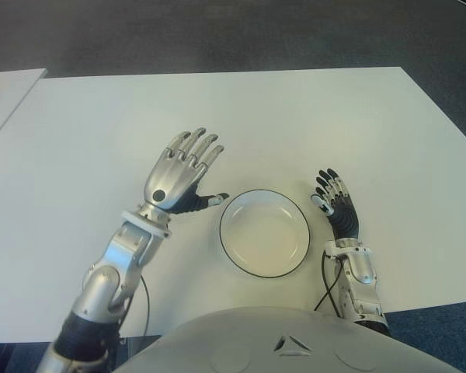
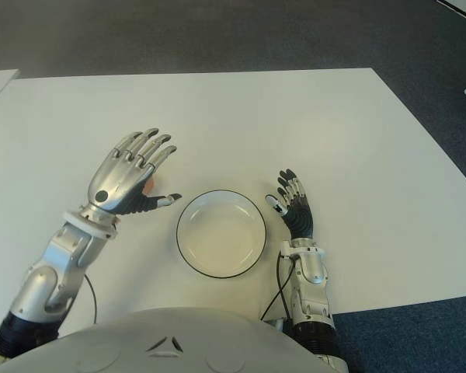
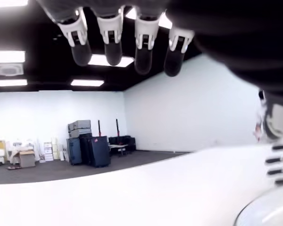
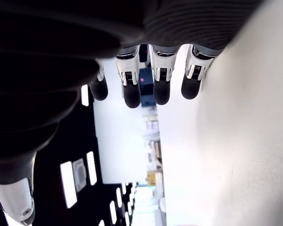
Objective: Put the apples into the plate.
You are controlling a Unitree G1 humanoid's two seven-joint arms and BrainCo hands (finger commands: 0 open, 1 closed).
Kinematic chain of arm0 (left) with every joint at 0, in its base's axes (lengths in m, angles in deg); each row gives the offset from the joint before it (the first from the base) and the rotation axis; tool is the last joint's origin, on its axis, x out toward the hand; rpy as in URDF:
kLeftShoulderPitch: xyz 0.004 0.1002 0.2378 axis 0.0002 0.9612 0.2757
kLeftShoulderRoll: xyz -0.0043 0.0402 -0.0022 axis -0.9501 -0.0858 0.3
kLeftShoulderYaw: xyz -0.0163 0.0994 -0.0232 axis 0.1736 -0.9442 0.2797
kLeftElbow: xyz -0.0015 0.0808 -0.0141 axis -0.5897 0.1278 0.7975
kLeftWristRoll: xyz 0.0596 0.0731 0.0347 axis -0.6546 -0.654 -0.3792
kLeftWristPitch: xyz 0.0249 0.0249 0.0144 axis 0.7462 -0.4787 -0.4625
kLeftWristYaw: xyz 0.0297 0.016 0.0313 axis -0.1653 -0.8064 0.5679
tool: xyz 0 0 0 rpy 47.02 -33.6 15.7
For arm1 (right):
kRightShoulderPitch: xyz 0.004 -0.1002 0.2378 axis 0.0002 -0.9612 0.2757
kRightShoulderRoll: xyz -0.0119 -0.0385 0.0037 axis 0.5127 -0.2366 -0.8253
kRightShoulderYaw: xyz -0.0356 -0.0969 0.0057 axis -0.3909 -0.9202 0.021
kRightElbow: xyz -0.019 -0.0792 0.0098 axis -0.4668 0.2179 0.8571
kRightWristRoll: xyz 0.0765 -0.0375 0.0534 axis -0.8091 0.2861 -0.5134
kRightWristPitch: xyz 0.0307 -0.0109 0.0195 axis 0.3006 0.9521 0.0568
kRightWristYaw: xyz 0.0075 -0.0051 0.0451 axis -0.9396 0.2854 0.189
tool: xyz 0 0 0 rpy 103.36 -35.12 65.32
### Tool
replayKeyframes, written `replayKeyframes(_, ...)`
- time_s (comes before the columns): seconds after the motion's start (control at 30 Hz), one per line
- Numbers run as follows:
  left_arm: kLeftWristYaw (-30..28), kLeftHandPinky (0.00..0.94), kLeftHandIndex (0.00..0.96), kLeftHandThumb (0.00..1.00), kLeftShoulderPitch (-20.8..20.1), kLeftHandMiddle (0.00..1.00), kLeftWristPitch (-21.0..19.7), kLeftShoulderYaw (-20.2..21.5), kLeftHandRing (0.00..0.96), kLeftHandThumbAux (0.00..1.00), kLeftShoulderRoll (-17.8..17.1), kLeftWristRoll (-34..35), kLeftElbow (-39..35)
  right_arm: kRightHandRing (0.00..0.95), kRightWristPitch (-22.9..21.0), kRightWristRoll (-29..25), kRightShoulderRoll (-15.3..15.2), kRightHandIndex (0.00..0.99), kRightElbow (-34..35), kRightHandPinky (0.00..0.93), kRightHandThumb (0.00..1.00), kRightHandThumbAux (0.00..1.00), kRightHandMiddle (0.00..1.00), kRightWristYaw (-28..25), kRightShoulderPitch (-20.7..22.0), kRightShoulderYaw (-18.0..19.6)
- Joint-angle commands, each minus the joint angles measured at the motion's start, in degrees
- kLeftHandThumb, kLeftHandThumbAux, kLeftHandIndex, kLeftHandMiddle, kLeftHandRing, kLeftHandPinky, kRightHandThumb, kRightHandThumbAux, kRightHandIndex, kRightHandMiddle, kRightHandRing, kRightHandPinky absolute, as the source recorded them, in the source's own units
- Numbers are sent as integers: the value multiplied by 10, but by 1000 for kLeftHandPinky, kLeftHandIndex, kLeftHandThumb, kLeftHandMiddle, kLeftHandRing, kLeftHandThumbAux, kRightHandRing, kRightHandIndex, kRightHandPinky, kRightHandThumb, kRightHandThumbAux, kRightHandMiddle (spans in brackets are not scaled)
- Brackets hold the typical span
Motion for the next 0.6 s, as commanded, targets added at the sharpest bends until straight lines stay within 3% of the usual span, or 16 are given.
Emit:
replayKeyframes(0.03, -8, 30, 142, 266, -55, 90, 8, 4, 47, 341, -49, -7, 88, 95, -62, 7, 6, 35, -79, 59, 213, 646, 137, 7, -35, 1)
replayKeyframes(0.33, -5, 22, 115, 269, -116, 54, 17, -28, 19, 341, -108, -20, 186, 95, -48, 6, 2, 50, -84, 74, 223, 636, 131, 2, -37, 4)
replayKeyframes(0.6, 4, 39, 105, 267, -150, 53, 20, -64, 20, 356, -117, -9, 262, 95, -38, 1, -2, 52, -93, 84, 213, 622, 130, -6, -39, 9)
